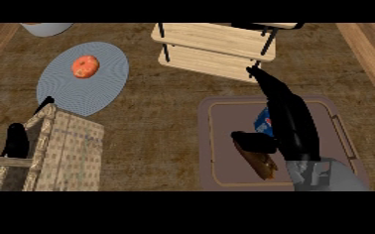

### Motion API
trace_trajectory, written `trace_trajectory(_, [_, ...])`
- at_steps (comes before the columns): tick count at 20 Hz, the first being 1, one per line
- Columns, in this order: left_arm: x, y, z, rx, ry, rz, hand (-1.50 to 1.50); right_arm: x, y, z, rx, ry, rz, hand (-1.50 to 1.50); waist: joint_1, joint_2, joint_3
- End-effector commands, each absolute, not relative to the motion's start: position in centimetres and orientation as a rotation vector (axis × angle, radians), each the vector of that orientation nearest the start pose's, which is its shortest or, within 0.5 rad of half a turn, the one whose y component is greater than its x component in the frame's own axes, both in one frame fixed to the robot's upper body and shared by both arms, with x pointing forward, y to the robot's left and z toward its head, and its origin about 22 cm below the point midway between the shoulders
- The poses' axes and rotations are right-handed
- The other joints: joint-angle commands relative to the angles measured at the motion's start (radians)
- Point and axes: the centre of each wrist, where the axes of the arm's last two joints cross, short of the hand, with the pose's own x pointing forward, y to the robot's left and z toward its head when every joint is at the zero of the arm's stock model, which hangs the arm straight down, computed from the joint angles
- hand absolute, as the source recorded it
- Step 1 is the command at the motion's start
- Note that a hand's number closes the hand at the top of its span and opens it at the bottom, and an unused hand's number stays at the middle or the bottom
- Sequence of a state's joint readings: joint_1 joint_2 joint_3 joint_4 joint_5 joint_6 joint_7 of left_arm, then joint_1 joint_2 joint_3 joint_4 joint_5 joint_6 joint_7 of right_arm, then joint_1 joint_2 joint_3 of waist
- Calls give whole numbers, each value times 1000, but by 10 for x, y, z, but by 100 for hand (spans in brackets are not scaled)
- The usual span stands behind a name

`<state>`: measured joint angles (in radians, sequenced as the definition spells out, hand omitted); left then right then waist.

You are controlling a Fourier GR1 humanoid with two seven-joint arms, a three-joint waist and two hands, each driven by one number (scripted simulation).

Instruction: Pick the can from the tray and place it in the tiered shelf

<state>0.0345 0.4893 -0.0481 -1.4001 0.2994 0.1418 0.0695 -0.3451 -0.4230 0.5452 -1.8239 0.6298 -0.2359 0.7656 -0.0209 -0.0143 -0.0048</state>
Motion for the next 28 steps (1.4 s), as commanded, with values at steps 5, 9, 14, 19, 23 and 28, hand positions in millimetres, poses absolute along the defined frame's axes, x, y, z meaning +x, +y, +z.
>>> trace_trajectory(5, [236,337,-6,268,-1317,-37,0,247,-141,153,-986,-1101,1074,-150,10,10,0])
trace_trajectory(9, [231,343,4,263,-1324,-64,0,255,-146,146,-1011,-868,1305,-150,33,9,1])
trace_trajectory(14, [234,350,-1,260,-1320,-62,0,268,-152,155,-1038,-754,1397,-150,24,11,2])
trace_trajectory(19, [227,335,-3,266,-1345,-55,0,286,-158,145,-1055,-689,1390,-150,32,13,4])
trace_trajectory(23, [239,355,-1,249,-1335,-47,0,298,-153,155,-1030,-683,1413,-150,27,16,3])
trace_trajectory(28, [232,356,-4,285,-1329,-40,0,287,-160,123,-1066,-623,1430,-150,21,14,4])
